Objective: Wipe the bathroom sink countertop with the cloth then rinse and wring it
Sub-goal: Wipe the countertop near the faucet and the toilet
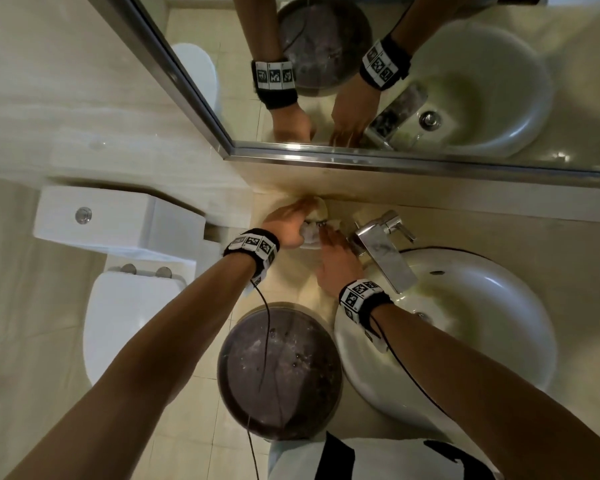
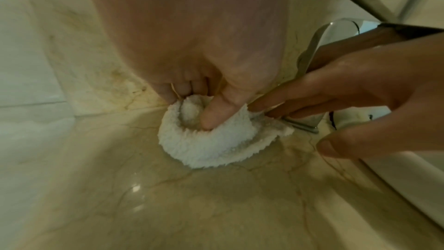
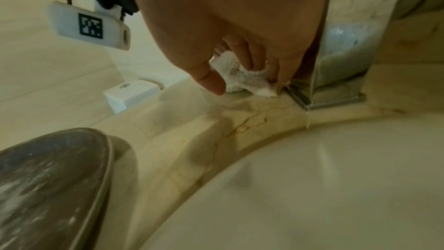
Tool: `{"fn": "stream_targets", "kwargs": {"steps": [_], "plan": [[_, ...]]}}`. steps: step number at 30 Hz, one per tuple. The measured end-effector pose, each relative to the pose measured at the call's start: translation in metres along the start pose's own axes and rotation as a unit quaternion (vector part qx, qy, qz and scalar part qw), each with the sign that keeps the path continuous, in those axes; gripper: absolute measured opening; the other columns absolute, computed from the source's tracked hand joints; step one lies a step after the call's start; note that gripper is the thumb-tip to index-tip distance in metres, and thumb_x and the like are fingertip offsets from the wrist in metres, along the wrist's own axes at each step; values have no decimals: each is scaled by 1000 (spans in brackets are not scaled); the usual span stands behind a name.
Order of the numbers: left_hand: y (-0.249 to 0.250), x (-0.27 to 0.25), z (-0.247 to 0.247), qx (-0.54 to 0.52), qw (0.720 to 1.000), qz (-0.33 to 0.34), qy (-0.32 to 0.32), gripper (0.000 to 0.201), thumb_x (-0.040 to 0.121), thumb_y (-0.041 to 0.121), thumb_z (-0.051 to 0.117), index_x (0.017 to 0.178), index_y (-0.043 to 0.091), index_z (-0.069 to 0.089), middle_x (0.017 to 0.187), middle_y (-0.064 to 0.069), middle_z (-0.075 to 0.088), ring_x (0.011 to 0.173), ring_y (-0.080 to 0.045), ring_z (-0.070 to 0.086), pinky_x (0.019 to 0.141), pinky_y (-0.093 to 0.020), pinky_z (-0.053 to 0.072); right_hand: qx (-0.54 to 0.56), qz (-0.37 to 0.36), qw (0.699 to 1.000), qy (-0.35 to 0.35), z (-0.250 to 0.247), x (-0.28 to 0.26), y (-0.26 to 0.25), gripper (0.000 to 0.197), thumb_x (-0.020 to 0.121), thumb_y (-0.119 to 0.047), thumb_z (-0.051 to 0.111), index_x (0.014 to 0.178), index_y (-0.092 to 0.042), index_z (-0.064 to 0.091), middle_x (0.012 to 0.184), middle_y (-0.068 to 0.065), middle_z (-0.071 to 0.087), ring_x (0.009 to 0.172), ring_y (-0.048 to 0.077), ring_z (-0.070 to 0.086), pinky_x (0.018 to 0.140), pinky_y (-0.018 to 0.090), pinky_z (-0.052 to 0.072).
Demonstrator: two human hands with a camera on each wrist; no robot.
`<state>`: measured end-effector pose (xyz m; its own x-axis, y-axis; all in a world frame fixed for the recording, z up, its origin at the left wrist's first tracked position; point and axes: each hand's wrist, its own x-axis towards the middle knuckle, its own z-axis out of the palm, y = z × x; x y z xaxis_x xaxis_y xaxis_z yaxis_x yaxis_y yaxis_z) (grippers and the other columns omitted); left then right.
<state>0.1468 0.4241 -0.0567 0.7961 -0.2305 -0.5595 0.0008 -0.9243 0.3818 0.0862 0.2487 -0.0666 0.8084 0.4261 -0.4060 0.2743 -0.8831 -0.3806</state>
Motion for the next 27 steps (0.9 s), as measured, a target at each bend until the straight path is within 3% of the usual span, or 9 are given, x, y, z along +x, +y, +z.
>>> {"fn": "stream_targets", "kwargs": {"steps": [5, 10, 12, 13, 14, 16, 19, 22, 27], "plan": [[11, 6, 5, 53, 997, 52, -7, 91, 83, 8, 65, 158, 29, 18, 167, -3, 11, 149, -28, 24, 117, -40, 32, 84, 87, 993, 6, 10, -8, 2, 93, 90, -10, 59, 160, -7, -2, 167, 10, -14, 150, 35, 23, 113, 47, 42], [29, 14, -2, 36, 999, 28, -23, 87, 87, 10, 66, 158, 29, 19, 166, 0, 15, 150, -24, 23, 116, -34, 28, 137, 104, 985, 2, 1, 3, -8, 91, 94, -15, 56, 156, 4, -7, 164, 25, -8, 152, 31, 15, 119, 40, 31], [29, 14, -7, 18, 999, 26, -22, 81, 87, 9, 65, 156, 28, 27, 162, -1, 28, 144, -26, 34, 110, -33, 34, 217, 144, 965, 12, -3, 10, -9, 88, 94, -14, 58, 157, 3, -2, 153, 23, 35, 131, 16, 45, 104, 27, 43], [29, 12, -8, 7, 999, 26, -23, 77, 86, 9, 65, 154, 28, 32, 157, -2, 37, 140, -26, 40, 106, -33, 38, 249, 166, 954, 20, -3, 13, -8, 80, 94, -14, 59, 156, 2, 11, 124, 16, 59, 105, 15, 60, 84, 28, 52], [27, 10, -8, -4, 999, 27, -22, 74, 85, 10, 64, 151, 28, 37, 151, -2, 45, 134, -27, 46, 101, -32, 42, 267, 179, 947, 26, -5, 15, -7, 66, 94, -15, 60, 149, 2, 27, 97, 8, 63, 85, 18, 64, 72, 32, 55], [21, 2, -5, -33, 999, 24, -11, 72, 81, 7, 62, 145, 33, 42, 139, -2, 56, 123, -26, 55, 92, -30, 47, 260, 189, 947, 11, -5, 17, -4, 27, 93, -15, 61, 112, 1, 50, 82, 9, 64, 79, 29, 68, 67, 35, 55], [9, -19, 10, -29, 999, 16, 3, 74, 82, 9, 63, 149, 32, 39, 143, -4, 54, 125, -27, 54, 99, -32, 47, 218, 148, 965, -12, -2, 21, 0, 49, 90, -17, 63, 132, 1, 46, 106, 18, 70, 94, 33, 70, 80, 42, 60], [6, -41, 28, -8, 999, 32, 12, 74, 83, 19, 67, 151, 27, 36, 142, -8, 56, 124, -31, 56, 100, -42, 49, 160, 68, 984, -38, -6, 22, 6, 78, 87, -23, 65, 154, -10, 28, 156, 14, 39, 122, 34, 60, 102, 42, 51], [16, -66, 51, -38, 999, 3, 9, 78, 81, 13, 70, 149, 28, 35, 133, -8, 63, 111, -32, 65, 89, -40, 54, 79, -2, 996, -45, -5, 10, 16, 62, 81, -29, 72, 137, -13, 51, 147, 8, 43, 128, 32, 52, 105, 36, 45]]}}
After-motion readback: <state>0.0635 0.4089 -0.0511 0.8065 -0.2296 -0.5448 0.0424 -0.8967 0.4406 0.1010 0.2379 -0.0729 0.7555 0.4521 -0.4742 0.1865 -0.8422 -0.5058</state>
